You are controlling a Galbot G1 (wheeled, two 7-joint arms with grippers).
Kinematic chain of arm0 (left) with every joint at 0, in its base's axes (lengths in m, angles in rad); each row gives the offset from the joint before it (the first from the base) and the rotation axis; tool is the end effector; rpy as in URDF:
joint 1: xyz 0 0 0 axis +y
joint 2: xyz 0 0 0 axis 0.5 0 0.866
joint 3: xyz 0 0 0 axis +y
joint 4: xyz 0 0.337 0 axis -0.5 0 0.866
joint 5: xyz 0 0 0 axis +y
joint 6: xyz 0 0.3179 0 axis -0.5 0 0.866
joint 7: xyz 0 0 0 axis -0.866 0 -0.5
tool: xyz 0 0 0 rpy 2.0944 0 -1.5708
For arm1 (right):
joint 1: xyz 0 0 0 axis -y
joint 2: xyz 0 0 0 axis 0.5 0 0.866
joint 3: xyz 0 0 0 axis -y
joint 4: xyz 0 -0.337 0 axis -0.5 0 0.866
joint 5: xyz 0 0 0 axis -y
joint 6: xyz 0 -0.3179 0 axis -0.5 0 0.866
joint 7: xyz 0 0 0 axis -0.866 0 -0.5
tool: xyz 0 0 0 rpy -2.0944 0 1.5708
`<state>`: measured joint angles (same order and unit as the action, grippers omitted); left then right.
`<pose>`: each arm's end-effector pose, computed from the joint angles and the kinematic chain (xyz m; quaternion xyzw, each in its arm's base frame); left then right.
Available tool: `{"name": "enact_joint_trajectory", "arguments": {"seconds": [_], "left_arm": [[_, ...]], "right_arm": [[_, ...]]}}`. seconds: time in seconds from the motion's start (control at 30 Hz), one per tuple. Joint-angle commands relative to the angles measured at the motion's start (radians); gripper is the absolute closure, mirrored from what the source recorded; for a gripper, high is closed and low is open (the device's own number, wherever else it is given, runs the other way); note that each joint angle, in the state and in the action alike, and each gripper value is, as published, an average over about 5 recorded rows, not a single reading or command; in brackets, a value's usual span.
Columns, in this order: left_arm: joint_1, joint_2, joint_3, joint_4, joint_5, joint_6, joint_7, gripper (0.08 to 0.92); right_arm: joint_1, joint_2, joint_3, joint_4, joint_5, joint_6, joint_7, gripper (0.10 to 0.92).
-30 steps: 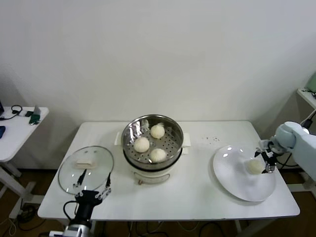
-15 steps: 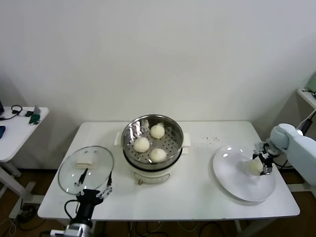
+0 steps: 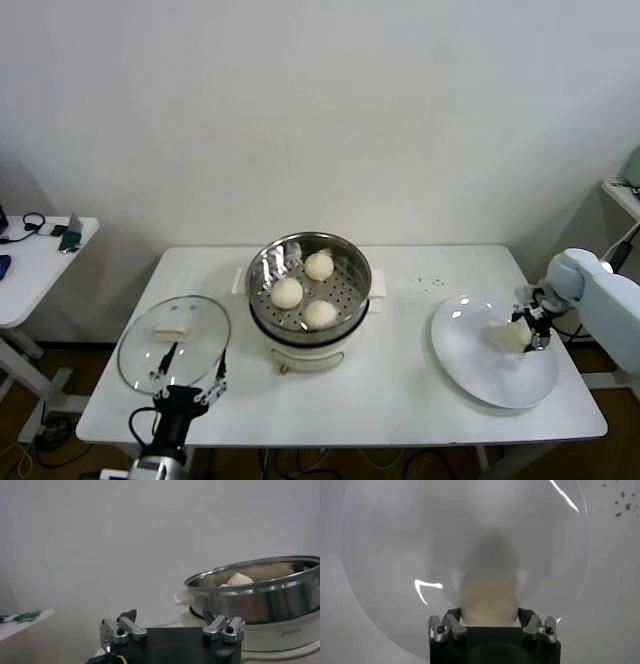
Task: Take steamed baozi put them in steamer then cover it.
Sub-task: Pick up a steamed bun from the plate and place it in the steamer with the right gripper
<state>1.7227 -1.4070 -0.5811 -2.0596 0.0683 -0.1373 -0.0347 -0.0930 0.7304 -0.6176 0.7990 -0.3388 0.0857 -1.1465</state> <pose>0.1045 0.0465 -0.3177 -0.0149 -0.9929 -0.1163 0.0197 0.4849 -0.2780 -0.2274 0.4646 -0.5077 0.5440 0.4801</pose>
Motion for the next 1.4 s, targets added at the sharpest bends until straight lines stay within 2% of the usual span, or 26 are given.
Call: {"name": "enact_joint_trajectory", "arguments": {"seconds": [0.03,0.13,0.23,0.43,0.67,0.9,1.13,1.4], "left_arm": [[0.004,-0.001,-0.001,-0.004,0.002,-0.001,0.000,0.177],[0.006,-0.002,0.001,-0.005,0.006,-0.002,0.000,0.177],[0.009,-0.003,0.003,-0.008,0.010,-0.001,0.001,0.177],[0.019,-0.008,0.009,-0.015,0.011,-0.004,0.002,0.177],[0.033,-0.018,0.028,-0.034,0.013,-0.005,0.000,0.177],[0.027,-0.014,0.047,-0.054,0.024,-0.002,0.000,0.177],[0.034,-0.009,0.071,-0.060,0.020,0.000,0.003,0.177],[0.030,0.002,0.064,-0.058,0.002,-0.001,0.012,0.177]], "right_arm": [[0.017,-0.015,-0.013,0.006,0.052,-0.015,-0.004,0.300],[0.052,-0.040,-0.059,0.036,0.140,-0.057,-0.004,0.304],[0.130,-0.068,-0.159,0.084,0.290,-0.118,0.000,0.304],[0.458,-0.083,-0.516,0.183,0.601,-0.228,0.034,0.307],[0.817,0.053,-0.862,0.232,0.901,-0.300,0.077,0.313],[1.000,0.226,-1.083,0.291,1.176,-0.340,0.115,0.313],[1.062,0.414,-1.190,0.317,1.343,-0.374,0.157,0.313],[0.989,0.578,-1.206,0.301,1.405,-0.404,0.202,0.313]]}}
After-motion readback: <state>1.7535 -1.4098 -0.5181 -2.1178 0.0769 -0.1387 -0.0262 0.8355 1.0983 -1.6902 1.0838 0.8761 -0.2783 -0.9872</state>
